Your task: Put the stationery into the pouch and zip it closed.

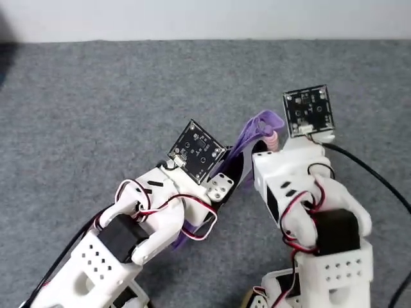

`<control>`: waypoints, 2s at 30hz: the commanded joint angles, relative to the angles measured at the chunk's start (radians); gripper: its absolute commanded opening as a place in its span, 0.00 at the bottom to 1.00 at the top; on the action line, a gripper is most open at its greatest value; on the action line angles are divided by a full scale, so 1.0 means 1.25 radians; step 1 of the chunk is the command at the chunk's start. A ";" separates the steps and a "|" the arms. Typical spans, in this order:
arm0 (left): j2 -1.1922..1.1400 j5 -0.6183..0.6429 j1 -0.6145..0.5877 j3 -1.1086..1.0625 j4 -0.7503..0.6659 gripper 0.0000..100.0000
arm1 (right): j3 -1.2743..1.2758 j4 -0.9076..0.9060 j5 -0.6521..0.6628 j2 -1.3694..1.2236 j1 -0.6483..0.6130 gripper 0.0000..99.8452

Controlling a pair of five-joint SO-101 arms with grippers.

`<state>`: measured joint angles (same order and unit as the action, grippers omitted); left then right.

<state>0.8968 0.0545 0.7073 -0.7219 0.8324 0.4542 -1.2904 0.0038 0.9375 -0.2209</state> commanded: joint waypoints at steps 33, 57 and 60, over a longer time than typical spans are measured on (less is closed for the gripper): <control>0.027 0.022 0.000 0.033 -0.029 0.20 | -0.017 0.039 0.139 0.118 -0.037 0.01; 0.022 -0.017 -0.002 0.061 -0.028 0.05 | -0.018 -0.110 0.212 0.228 -0.040 0.01; 0.025 -0.018 -0.001 0.062 -0.028 0.01 | -0.018 -0.110 0.212 0.231 -0.040 0.01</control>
<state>0.8999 0.0468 0.7150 -0.7204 0.8201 0.4542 -1.4223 0.2585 1.2152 -0.2608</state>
